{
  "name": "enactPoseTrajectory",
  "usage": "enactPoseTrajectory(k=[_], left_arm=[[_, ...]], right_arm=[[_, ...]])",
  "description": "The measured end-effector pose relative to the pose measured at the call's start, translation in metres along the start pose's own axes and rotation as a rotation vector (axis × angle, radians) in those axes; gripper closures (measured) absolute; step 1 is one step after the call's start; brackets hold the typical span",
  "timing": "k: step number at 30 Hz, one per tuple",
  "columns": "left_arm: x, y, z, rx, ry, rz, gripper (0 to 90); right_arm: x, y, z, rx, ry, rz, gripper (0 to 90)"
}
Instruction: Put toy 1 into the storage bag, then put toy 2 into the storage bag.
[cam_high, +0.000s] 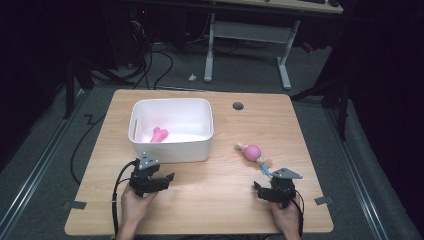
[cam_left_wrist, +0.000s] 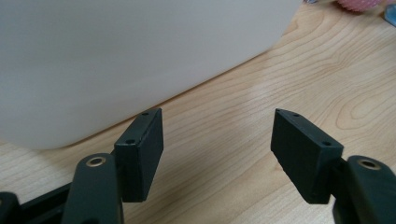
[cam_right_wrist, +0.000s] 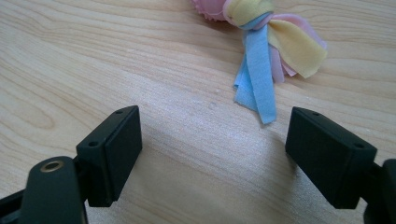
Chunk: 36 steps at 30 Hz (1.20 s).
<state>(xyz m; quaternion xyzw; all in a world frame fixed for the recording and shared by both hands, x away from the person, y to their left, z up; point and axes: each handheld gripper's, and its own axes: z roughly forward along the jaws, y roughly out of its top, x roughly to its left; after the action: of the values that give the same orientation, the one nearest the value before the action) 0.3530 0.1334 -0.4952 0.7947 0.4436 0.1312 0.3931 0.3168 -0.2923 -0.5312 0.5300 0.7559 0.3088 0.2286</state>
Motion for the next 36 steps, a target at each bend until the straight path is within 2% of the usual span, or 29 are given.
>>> enactPoseTrajectory(k=[4,14,27,32,36], left_arm=[[-0.002,-0.002,0.007,0.010,-0.010,-0.008,34.8],[-0.004,-0.009,0.018,0.017,0.023,-0.006,34.4],[-0.008,-0.011,0.035,0.030,0.078,0.040,33.8],[-0.009,-0.012,0.040,0.048,0.084,0.049,33.4],[-0.010,-0.012,0.042,0.041,0.092,0.062,32.8]], right_arm=[[0.000,0.000,0.000,-0.001,0.001,-0.002,18.5],[0.000,0.001,0.001,0.000,0.001,-0.003,18.5],[0.000,0.001,0.001,-0.001,0.001,-0.004,18.5],[0.000,0.001,0.001,-0.001,0.001,-0.003,18.5],[0.000,0.001,0.001,0.000,0.005,-0.004,18.5]])
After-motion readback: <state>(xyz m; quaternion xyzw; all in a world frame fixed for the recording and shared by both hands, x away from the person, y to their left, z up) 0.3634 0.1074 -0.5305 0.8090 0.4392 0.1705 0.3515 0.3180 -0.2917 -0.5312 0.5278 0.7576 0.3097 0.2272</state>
